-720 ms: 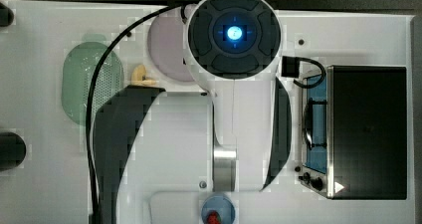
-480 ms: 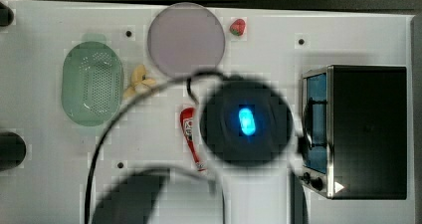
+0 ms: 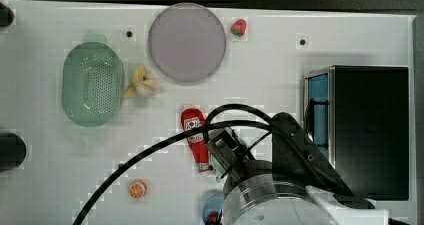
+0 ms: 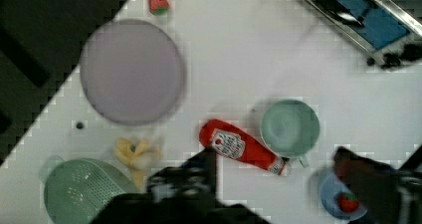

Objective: Flap open oven.

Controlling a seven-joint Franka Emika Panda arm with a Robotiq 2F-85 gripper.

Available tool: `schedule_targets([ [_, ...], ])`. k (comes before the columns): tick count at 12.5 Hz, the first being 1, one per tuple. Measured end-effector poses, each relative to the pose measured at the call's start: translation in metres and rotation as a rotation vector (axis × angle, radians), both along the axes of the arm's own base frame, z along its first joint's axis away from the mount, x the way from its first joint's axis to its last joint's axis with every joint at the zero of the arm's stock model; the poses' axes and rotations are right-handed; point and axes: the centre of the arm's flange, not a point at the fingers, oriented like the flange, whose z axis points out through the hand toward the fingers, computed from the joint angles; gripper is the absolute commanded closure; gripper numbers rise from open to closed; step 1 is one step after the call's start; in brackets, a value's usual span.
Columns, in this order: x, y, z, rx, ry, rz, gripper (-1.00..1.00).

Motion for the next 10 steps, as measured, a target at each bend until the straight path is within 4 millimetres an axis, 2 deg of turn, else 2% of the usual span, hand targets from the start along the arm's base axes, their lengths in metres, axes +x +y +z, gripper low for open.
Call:
schedule_targets([
  [1, 0.004, 0.002, -0.005, 0.0, 0.012, 0.003, 0.09],
  [3, 0.015, 0.002, -0.028, 0.004, 0.067, 0.005, 0.55],
  [4, 0.021, 0.003, -0.042, 0.005, 0.096, 0.007, 0.65],
  [7, 0.03, 0.005, -0.081, -0.006, 0.184, 0.026, 0.65],
  [10, 0.031, -0.004, -0.114, -0.017, 0.252, 0.177, 0.65],
])
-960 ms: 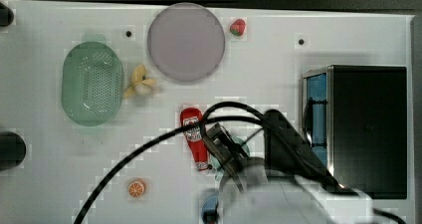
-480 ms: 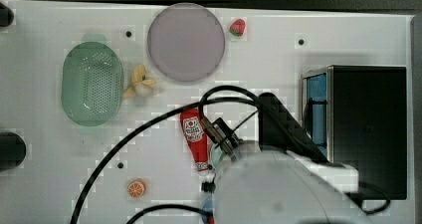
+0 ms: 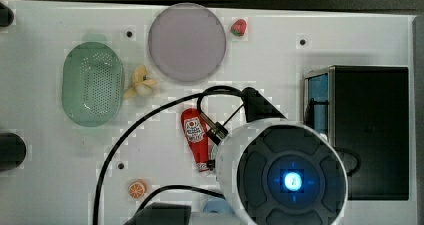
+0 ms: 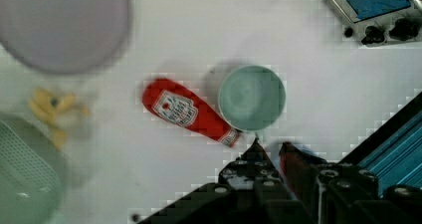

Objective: Flap open oven.

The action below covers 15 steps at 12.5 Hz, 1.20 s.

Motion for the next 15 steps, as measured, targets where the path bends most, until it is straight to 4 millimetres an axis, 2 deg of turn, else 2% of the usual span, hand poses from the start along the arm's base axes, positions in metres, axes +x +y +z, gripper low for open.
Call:
schedule_targets([
  [2, -0.003, -0.018, -0.018, -0.026, 0.002, 0.131, 0.65],
  [5, -0.003, -0.053, -0.034, -0.027, -0.029, 0.285, 0.65],
  [8, -0.006, -0.106, -0.049, -0.027, -0.102, 0.307, 0.65],
  [11, -0.004, -0.157, -0.075, -0.039, -0.151, 0.318, 0.65],
  [15, 0.003, -0.185, -0.129, -0.046, -0.119, 0.449, 0.65],
])
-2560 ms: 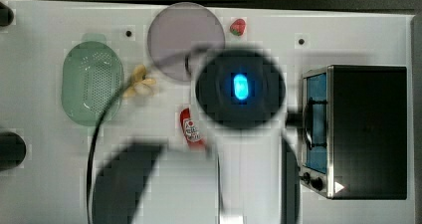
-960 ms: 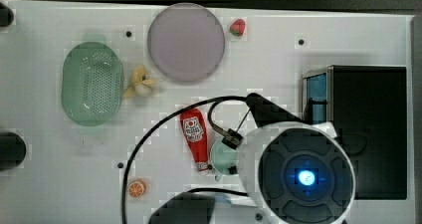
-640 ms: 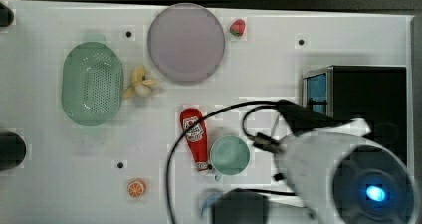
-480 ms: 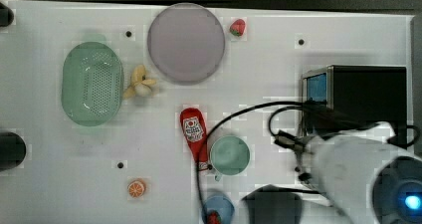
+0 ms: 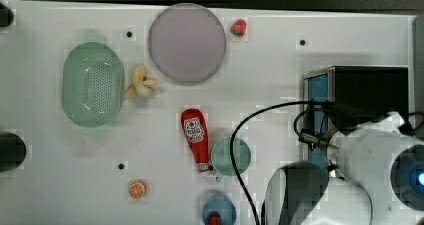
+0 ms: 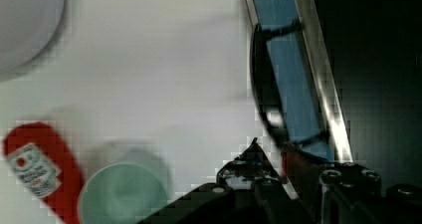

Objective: Flap open oven.

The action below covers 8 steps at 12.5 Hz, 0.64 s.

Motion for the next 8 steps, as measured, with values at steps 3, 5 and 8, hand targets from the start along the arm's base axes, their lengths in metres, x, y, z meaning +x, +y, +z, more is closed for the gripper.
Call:
schedule_targets([
  [3, 0.015, -0.016, -0.044, -0.026, 0.019, 0.045, 0.65],
  [5, 0.019, -0.028, -0.072, -0.042, 0.039, 0.052, 0.65],
  [8, 0.02, -0.044, -0.093, -0.069, 0.036, 0.036, 0.65],
])
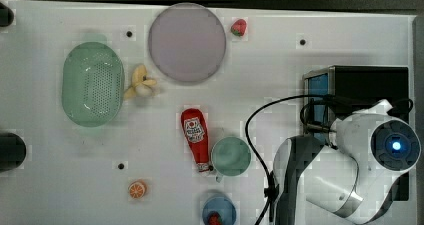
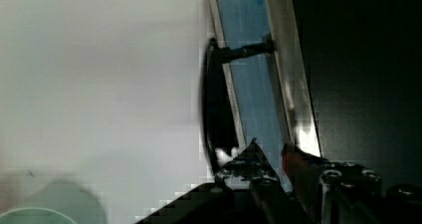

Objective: Flap open oven.

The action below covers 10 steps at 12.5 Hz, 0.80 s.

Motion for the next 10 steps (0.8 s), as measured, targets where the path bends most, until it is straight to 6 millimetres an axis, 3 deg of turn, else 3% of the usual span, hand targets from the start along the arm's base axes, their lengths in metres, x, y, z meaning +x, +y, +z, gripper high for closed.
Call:
schedule_targets([
  [4, 0.005, -0.005, -0.017, -0.022, -0.009, 0.003, 0.65],
  [8, 0.01, -0.001, -0.05, -0.03, 0.04, 0.024, 0.65],
  [10, 0.012, 0.002, -0.053, -0.043, 0.049, 0.043, 0.65],
])
